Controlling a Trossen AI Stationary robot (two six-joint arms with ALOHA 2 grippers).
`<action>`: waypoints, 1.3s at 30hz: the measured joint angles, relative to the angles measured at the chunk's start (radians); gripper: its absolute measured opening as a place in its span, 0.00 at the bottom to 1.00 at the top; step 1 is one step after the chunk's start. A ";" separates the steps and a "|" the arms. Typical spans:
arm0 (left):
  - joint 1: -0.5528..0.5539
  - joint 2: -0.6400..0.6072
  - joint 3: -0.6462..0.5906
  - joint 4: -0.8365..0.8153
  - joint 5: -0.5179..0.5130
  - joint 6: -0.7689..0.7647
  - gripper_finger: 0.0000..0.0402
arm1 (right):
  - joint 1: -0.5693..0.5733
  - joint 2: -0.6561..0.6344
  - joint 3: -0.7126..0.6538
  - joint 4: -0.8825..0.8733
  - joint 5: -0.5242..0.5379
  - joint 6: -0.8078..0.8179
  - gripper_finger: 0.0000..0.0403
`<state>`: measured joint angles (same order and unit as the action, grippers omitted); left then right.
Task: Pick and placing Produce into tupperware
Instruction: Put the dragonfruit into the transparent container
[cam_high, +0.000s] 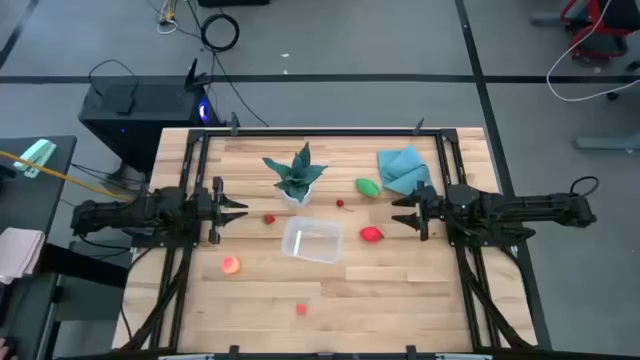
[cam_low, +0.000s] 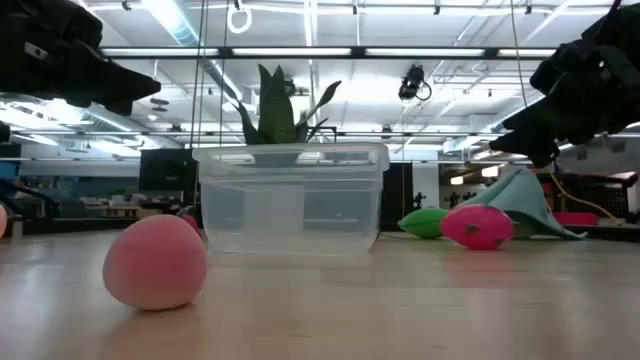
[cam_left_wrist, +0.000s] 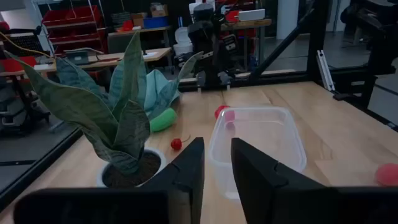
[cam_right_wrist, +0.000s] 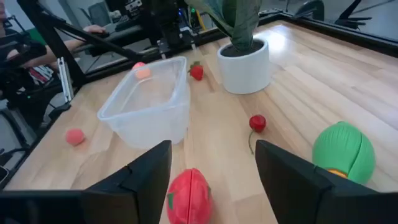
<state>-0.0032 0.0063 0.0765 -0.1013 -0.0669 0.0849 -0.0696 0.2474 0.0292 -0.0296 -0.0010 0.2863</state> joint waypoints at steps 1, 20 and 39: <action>0.000 0.000 0.000 0.000 0.000 0.000 0.21 | 0.000 0.003 0.000 0.000 0.000 0.000 0.61; 0.000 0.000 0.000 -0.001 0.000 -0.017 0.22 | 0.000 0.003 0.000 0.001 0.019 0.001 0.63; 0.000 0.000 0.000 0.000 0.000 -0.009 0.21 | 0.001 0.102 0.073 0.069 0.015 -0.025 0.64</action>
<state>-0.0032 0.0063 0.0765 -0.1017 -0.0669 0.0757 -0.0689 0.3494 0.1020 0.0393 0.0141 0.2618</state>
